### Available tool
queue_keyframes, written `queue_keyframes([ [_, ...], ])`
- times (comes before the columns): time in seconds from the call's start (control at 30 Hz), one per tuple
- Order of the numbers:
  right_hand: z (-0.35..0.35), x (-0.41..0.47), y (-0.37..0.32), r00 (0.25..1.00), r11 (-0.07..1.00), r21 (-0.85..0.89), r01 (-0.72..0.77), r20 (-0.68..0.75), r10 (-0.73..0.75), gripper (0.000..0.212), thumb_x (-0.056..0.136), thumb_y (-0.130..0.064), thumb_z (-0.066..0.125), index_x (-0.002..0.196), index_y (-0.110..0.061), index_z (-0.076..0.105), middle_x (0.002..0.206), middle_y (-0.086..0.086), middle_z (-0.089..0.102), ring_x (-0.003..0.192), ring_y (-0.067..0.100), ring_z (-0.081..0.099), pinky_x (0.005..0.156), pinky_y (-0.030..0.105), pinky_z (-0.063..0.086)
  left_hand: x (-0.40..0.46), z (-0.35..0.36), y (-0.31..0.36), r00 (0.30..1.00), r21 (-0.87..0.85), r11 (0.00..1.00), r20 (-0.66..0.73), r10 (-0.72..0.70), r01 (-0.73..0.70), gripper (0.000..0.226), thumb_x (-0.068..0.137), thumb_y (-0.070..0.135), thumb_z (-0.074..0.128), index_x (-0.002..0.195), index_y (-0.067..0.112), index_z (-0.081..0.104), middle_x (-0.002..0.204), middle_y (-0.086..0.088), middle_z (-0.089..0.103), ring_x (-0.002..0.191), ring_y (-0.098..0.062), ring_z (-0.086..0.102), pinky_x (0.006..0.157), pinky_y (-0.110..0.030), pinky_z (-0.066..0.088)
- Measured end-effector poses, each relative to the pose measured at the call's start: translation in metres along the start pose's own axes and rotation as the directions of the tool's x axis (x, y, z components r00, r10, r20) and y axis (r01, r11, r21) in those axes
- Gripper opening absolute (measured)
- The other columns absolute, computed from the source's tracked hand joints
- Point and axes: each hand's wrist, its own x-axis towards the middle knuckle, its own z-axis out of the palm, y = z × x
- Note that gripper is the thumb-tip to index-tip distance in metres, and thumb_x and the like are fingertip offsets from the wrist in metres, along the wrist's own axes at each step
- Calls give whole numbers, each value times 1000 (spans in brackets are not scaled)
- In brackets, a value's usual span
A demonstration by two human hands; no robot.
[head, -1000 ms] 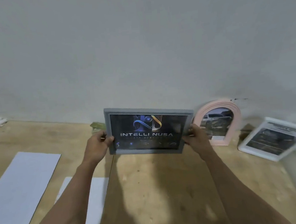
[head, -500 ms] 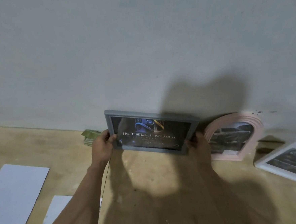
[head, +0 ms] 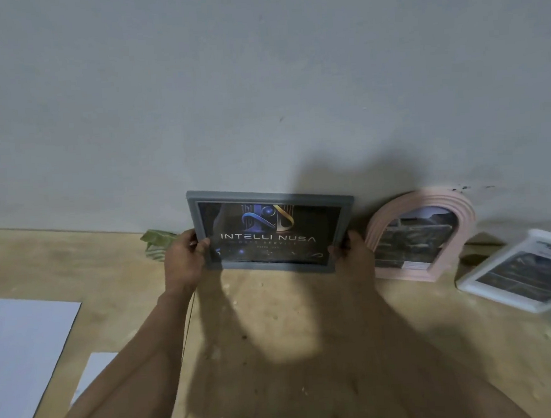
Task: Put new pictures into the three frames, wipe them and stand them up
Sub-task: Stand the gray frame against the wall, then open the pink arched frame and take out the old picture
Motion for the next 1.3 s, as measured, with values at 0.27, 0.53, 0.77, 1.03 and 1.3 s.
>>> queue_keyframes([
  [0.27,-18,-79,-3,1000,992,120,26,7,-27,51,77,-16,69,126,-19,53,114,4,63,106,26,62,92,41,49,-62,-15,32,997,-5,999,-48,54,-54,30,92,17,64,119,5,62,112,-16,62,101,-33,60,89,-40,47],
  [0.53,-73,-147,-4,993,982,187,24,-116,-2,52,84,-9,65,134,-9,52,127,12,61,114,30,58,98,43,48,-132,-23,75,982,-125,976,40,183,-177,29,95,16,58,123,11,63,99,-2,69,89,-22,65,85,-33,50],
  [0.77,-124,-136,15,985,984,177,2,-170,28,52,92,-14,62,141,-9,45,135,10,56,123,28,53,101,37,42,-154,8,124,969,-167,967,122,215,-194,23,96,17,58,117,12,68,94,1,68,85,-15,61,79,-25,42],
  [1.03,-172,-48,55,987,993,118,-23,-154,41,48,88,-14,59,134,-9,47,124,10,59,114,25,55,89,31,43,-135,102,191,948,-195,970,254,193,-145,22,96,18,61,117,12,67,100,-2,70,83,-13,61,77,-23,44],
  [1.3,-180,39,89,995,997,76,19,-102,-11,40,90,-6,56,126,-13,40,128,10,47,118,28,48,99,42,42,-112,183,218,938,-139,988,329,112,-69,42,94,22,65,134,15,55,124,0,64,111,-19,60,101,-39,48],
])
